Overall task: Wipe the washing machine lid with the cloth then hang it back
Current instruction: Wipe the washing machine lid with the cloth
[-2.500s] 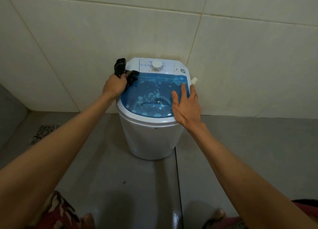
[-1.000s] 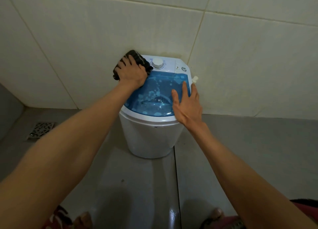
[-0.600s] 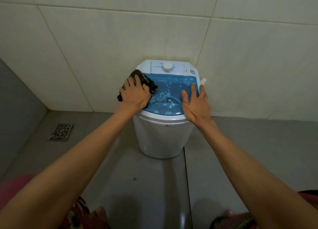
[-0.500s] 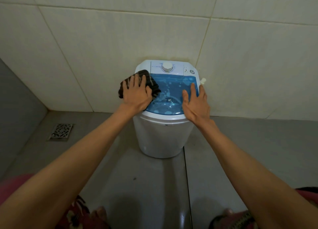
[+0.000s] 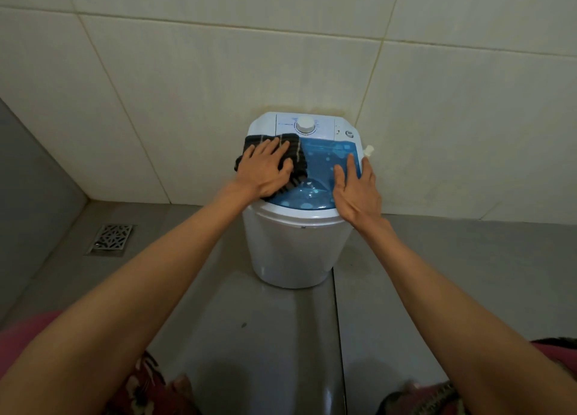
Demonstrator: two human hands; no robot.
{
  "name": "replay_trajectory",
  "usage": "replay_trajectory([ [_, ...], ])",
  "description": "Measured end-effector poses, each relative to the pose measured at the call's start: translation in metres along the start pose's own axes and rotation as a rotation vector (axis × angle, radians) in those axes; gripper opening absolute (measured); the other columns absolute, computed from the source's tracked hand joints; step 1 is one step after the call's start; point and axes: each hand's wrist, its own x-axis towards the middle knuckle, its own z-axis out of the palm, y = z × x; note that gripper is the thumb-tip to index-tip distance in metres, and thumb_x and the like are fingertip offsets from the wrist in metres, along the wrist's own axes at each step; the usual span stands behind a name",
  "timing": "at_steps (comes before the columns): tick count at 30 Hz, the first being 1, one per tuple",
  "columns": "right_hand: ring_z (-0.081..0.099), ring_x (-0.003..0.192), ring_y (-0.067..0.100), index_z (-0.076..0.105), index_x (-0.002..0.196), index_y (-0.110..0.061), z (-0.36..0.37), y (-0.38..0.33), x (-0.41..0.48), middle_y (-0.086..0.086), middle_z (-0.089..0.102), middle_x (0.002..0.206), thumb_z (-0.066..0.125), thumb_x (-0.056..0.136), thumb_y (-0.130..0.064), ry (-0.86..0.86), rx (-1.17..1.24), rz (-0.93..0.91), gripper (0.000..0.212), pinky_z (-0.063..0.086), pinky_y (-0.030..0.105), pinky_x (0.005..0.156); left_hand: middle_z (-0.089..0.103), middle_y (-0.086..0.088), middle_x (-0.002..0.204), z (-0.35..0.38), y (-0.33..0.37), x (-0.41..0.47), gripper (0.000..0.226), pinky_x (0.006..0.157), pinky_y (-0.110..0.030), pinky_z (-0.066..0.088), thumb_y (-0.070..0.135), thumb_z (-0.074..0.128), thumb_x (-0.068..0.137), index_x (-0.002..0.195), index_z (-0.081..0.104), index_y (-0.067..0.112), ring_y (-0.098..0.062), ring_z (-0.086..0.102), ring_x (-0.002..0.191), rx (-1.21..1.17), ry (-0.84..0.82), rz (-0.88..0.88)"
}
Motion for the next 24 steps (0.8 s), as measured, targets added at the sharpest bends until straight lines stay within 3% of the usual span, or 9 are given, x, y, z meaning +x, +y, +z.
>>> replay_trajectory([
  [4,0.007,0.151,0.025,0.01,0.158,-0.027,0.001,0.0,0.001,0.005,0.003,0.165,0.016,0.101,-0.059,0.012,-0.002,-0.001,0.065,0.022,0.051,0.117,0.017,-0.007,0.163,-0.008,-0.005,0.039,0.059,0.12,-0.046,0.008,0.043,0.023,0.101,0.155,0.025,0.019,-0.026,0.015,0.15,0.006,-0.042,-0.005],
  [10,0.007,0.151,0.025,0.009,0.158,-0.028,0.001,0.0,0.002,0.005,0.002,0.165,0.017,0.1,-0.06,-0.003,-0.019,-0.001,0.066,0.021,0.051,0.117,0.032,-0.01,0.158,-0.005,-0.024,0.04,0.067,0.118,-0.045,0.021,0.051,0.022,0.093,0.149,0.039,0.018,-0.031,0.03,0.143,-0.007,0.066,0.036],
  [13,0.006,0.151,0.024,0.01,0.158,-0.028,0.001,0.0,0.001,0.004,0.002,0.165,0.017,0.1,-0.059,0.006,-0.005,0.004,0.066,0.021,0.05,0.117,0.03,-0.011,0.158,0.001,-0.041,0.033,0.06,0.118,-0.044,0.022,0.046,0.027,0.099,0.15,0.035,0.016,-0.033,0.029,0.143,-0.056,0.127,-0.079],
  [17,0.007,0.151,0.024,0.01,0.158,-0.028,0.001,-0.001,0.0,0.004,0.003,0.165,0.017,0.1,-0.059,0.014,-0.004,0.007,0.066,0.021,0.049,0.118,0.036,-0.017,0.154,0.008,-0.063,0.033,0.061,0.111,-0.045,0.033,0.045,0.022,0.101,0.155,0.02,0.018,-0.04,0.04,0.135,-0.347,0.062,-0.323],
  [20,0.007,0.151,0.025,0.011,0.157,-0.028,0.003,-0.001,0.002,0.005,0.004,0.165,0.018,0.1,-0.06,0.029,-0.006,0.006,0.066,0.022,0.051,0.118,0.03,-0.014,0.158,0.007,-0.062,0.039,0.059,0.115,-0.042,0.028,0.04,0.021,0.102,0.157,0.013,0.018,-0.035,0.034,0.141,-0.414,0.052,-0.321],
  [24,0.008,0.151,0.025,0.011,0.157,-0.028,0.005,0.0,0.002,0.005,0.004,0.165,0.019,0.1,-0.06,0.041,0.001,0.004,0.066,0.023,0.051,0.117,0.011,-0.013,0.163,0.004,-0.051,0.053,0.061,0.12,-0.047,0.017,0.04,0.018,0.102,0.157,0.01,0.015,-0.033,0.015,0.149,-0.258,0.06,-0.255],
])
